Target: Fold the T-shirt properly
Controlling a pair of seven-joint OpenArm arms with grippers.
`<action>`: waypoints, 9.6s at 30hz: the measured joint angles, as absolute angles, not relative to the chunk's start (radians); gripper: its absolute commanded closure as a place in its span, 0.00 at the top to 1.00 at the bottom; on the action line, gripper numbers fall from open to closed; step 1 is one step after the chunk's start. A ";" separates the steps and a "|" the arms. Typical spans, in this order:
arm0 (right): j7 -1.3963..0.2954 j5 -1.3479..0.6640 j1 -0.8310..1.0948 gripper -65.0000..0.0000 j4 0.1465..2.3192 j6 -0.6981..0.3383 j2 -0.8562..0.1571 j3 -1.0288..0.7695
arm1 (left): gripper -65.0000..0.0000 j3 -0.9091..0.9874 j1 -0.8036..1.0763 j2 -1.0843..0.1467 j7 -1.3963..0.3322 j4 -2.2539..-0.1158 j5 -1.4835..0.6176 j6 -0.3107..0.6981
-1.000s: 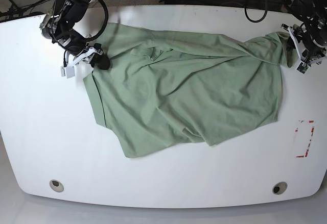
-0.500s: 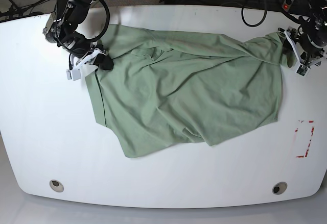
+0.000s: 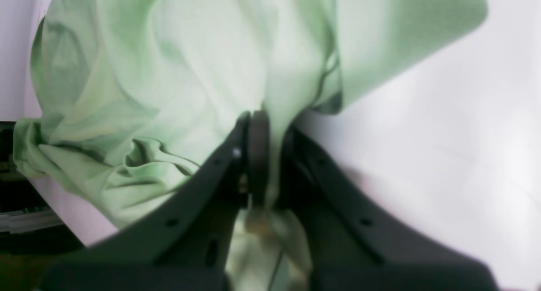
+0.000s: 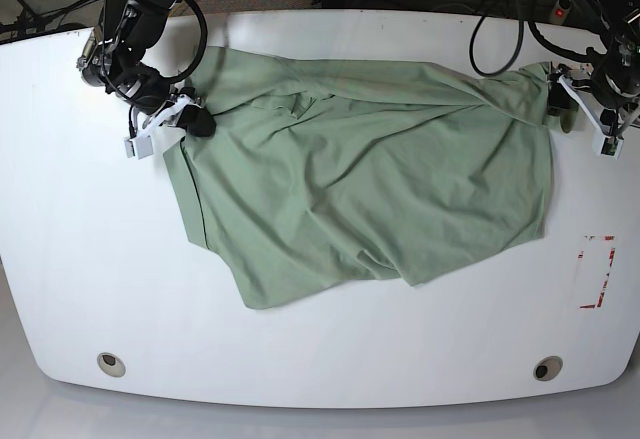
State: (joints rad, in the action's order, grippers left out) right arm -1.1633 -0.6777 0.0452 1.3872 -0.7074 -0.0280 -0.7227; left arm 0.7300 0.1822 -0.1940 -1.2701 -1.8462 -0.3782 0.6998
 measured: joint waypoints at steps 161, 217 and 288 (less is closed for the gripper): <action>-1.186 -0.641 0.204 0.00 1.623 -0.699 -0.209 -0.609 | 0.00 0.424 0.397 -0.458 -0.987 -1.905 -0.518 0.704; -1.275 -0.664 0.395 0.80 1.882 -0.696 -0.075 -0.605 | 0.00 0.420 0.426 -0.450 -0.874 -1.775 -0.409 0.700; -1.236 -0.512 -0.687 0.00 1.483 -0.703 -0.426 -0.265 | 0.00 0.252 -0.541 -0.228 -1.077 -1.891 -0.090 0.709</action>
